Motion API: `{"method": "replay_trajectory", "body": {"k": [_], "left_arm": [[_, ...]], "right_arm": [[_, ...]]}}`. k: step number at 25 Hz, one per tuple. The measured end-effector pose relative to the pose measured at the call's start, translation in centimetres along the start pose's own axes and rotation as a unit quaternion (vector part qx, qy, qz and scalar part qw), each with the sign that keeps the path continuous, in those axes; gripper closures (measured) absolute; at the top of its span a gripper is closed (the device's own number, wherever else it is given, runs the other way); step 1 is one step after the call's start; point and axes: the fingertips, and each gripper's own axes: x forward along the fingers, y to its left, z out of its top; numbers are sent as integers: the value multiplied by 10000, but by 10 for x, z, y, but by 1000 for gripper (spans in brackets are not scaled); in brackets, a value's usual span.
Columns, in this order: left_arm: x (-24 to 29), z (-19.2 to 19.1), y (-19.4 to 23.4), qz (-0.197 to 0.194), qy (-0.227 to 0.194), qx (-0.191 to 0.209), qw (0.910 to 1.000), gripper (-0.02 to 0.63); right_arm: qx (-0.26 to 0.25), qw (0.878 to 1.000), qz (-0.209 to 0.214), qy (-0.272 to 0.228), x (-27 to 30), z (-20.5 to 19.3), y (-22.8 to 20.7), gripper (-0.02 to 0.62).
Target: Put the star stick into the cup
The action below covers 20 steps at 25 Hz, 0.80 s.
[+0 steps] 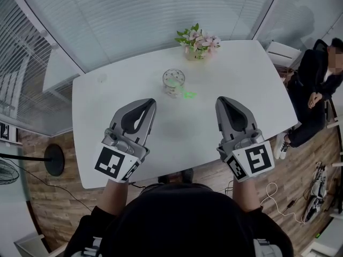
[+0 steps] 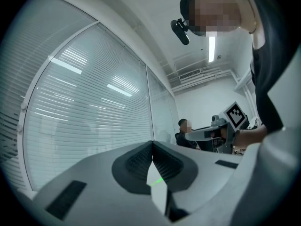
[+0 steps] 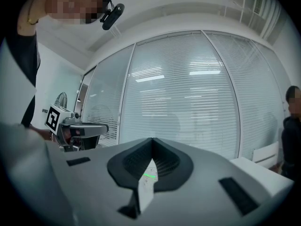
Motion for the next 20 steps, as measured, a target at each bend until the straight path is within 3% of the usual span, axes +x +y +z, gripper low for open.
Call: {"method": "replay_trajectory", "body": {"k": [20], "left_arm": [[2, -1, 0, -41, 40, -1, 10000, 592]], "right_arm": [[-19, 10000, 35, 8, 2, 0, 3, 592]]}}
